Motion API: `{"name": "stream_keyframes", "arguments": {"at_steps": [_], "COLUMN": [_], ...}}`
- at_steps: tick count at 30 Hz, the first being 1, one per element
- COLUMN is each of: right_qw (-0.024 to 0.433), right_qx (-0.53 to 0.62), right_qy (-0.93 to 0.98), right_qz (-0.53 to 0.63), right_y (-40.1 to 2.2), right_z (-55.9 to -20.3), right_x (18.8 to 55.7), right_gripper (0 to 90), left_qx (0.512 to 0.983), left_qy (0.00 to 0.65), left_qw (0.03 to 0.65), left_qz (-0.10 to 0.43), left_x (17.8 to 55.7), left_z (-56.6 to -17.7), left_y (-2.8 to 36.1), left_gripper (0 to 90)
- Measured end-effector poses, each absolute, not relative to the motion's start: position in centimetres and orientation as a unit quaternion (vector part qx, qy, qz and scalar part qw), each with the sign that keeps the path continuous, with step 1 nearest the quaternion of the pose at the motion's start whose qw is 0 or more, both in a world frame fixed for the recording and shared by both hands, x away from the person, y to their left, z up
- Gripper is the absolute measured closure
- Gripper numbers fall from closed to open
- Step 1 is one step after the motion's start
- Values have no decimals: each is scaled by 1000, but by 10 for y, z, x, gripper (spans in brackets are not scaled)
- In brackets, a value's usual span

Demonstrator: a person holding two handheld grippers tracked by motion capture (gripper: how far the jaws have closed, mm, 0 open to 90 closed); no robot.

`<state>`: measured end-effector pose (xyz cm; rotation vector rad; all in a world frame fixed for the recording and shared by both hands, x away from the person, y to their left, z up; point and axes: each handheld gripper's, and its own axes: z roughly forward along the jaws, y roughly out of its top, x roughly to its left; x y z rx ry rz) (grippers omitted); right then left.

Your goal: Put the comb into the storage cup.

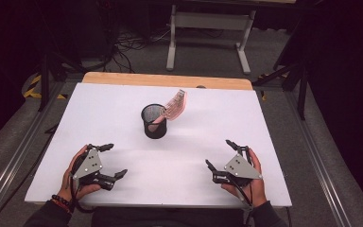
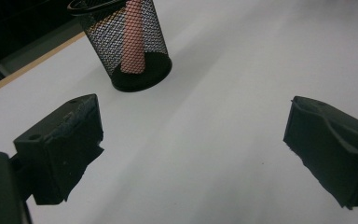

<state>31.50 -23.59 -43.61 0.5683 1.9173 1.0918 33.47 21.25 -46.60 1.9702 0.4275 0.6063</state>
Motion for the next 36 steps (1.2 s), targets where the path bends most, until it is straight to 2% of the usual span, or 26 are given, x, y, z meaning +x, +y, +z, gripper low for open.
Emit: {"name": "stream_keyframes", "arguments": {"at_steps": [16,36], "right_qw": [398,411], "right_qx": [228,235], "right_qy": [782,773], "right_qz": [423,423], "right_y": [-233,-233], "right_z": [-451,-449], "right_x": [317,316], "right_gripper": [106,107], "left_qx": [812,813], "left_qy": [174,172], "left_qw": [497,495], "left_qz": [252,252], "left_x": [334,333], "left_z": [-465,-465], "left_y": [211,212], "left_gripper": [51,50]}}
